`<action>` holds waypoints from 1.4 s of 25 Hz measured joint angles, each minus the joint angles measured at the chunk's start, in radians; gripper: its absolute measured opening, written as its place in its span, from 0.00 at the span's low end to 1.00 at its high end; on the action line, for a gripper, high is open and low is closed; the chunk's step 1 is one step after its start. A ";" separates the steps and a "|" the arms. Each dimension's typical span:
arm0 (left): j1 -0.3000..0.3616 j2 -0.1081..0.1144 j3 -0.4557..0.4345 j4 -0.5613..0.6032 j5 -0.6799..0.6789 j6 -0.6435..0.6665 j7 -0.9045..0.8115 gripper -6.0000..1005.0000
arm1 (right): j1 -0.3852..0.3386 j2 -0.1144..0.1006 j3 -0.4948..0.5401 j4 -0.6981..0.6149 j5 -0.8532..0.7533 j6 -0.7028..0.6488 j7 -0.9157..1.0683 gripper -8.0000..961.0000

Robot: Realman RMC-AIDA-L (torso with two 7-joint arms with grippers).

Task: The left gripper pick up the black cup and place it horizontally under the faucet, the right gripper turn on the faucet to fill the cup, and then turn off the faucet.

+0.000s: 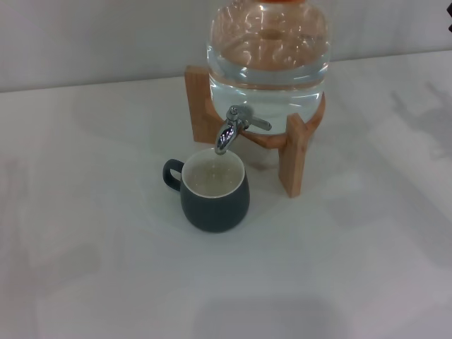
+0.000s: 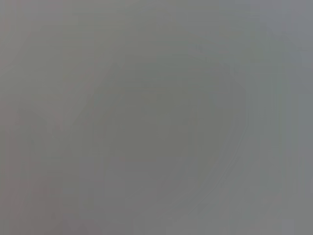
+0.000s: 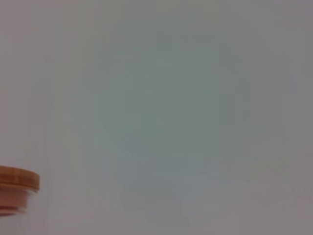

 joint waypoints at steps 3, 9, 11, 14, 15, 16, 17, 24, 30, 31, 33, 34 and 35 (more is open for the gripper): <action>-0.001 0.005 0.001 -0.006 0.005 0.011 -0.038 0.88 | 0.007 0.000 -0.003 0.000 0.001 -0.001 0.000 0.88; -0.011 0.009 0.009 -0.057 0.098 0.020 -0.044 0.88 | 0.016 -0.001 -0.008 -0.005 -0.002 -0.002 0.000 0.88; -0.013 0.015 0.010 -0.065 0.150 0.020 -0.041 0.88 | 0.016 -0.001 -0.009 -0.008 -0.002 0.003 -0.004 0.88; -0.015 0.025 0.009 -0.067 0.214 0.034 -0.038 0.88 | 0.017 0.000 -0.009 -0.011 -0.003 0.015 -0.016 0.88; -0.015 0.025 0.009 -0.067 0.214 0.034 -0.038 0.88 | 0.018 0.001 -0.008 -0.010 -0.003 0.019 -0.023 0.88; -0.015 0.025 0.010 -0.067 0.219 0.039 -0.039 0.88 | 0.018 0.001 -0.008 -0.009 -0.003 0.022 -0.029 0.88; -0.016 0.026 0.009 -0.068 0.228 0.050 -0.039 0.88 | 0.018 0.001 -0.009 -0.007 -0.003 0.025 -0.036 0.88; -0.020 0.014 0.007 -0.069 0.232 0.062 -0.018 0.88 | 0.013 0.003 -0.011 0.000 0.000 0.062 -0.041 0.88; -0.014 0.004 0.001 -0.059 0.205 0.097 -0.008 0.88 | 0.005 0.002 -0.008 0.011 -0.001 0.077 -0.034 0.88; -0.014 0.004 0.001 -0.057 0.200 0.099 -0.010 0.88 | 0.004 0.002 -0.006 0.011 -0.001 0.079 -0.035 0.88; -0.011 0.004 0.000 -0.057 0.195 0.099 -0.015 0.88 | 0.001 0.002 -0.006 0.011 -0.001 0.080 -0.035 0.88; -0.008 0.004 0.000 -0.057 0.194 0.101 -0.024 0.88 | 0.000 0.002 -0.006 0.011 -0.001 0.081 -0.035 0.88; -0.005 0.004 0.000 -0.057 0.193 0.103 -0.034 0.88 | -0.001 0.002 -0.006 0.011 -0.001 0.082 -0.035 0.88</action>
